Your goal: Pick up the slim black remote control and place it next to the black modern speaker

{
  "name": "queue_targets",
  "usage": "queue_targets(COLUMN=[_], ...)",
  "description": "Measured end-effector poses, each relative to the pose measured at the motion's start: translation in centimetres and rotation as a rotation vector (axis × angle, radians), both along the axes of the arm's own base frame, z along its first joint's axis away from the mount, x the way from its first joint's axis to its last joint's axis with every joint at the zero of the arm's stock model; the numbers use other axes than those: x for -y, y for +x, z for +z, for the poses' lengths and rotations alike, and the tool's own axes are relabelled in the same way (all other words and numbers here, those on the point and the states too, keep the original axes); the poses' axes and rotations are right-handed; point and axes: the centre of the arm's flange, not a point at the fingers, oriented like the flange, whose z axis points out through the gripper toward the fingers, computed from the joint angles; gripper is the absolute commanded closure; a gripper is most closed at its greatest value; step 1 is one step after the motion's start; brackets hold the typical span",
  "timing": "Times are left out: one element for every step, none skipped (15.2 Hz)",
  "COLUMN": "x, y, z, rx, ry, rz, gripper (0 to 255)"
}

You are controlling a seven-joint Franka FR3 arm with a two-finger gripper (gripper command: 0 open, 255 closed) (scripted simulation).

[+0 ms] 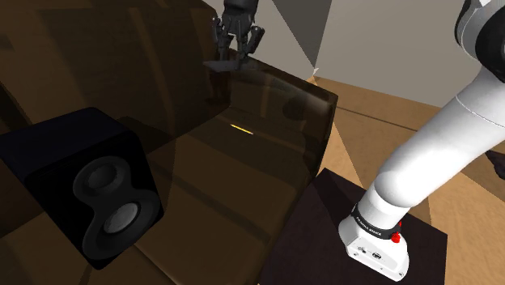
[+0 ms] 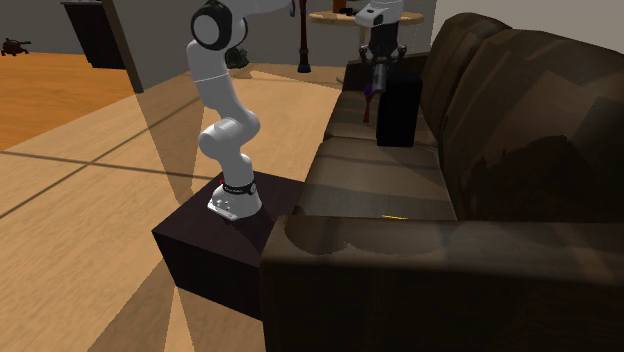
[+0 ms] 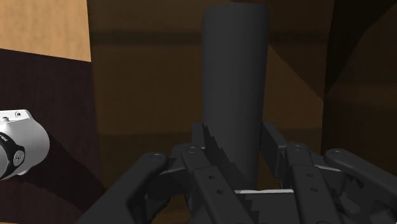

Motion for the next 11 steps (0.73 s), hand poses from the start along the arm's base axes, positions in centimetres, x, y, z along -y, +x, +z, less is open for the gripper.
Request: queue_targets(x=[-1.2,-2.7,-4.0,-5.1,-6.4,-7.7,-9.1,-10.5,-11.6,-13.1,-14.4], y=[-0.1,-0.3,-0.4,-0.4,-0.5,-0.3,-0.5,-0.5,-0.5,-0.7,-0.9], z=[-0.2,-0.1,-0.2,0.0,0.1,0.1,0.1,0.0,-0.2,-0.2,-0.1], rx=[0.0,0.0,0.0,-0.001,0.0,0.0,0.0,0.0,-0.001,0.0,-0.001], ry=[0.0,-0.001,-0.001,-0.001,-0.001,-0.001,-0.001,-0.001,-0.001,-0.001,-0.001], rz=[0.0,0.001,0.0,0.0,0.0,0.0,0.0,0.0,0.0,0.001,0.001], gripper=[255,255,255,255,255,255,255,255,255,255,255])
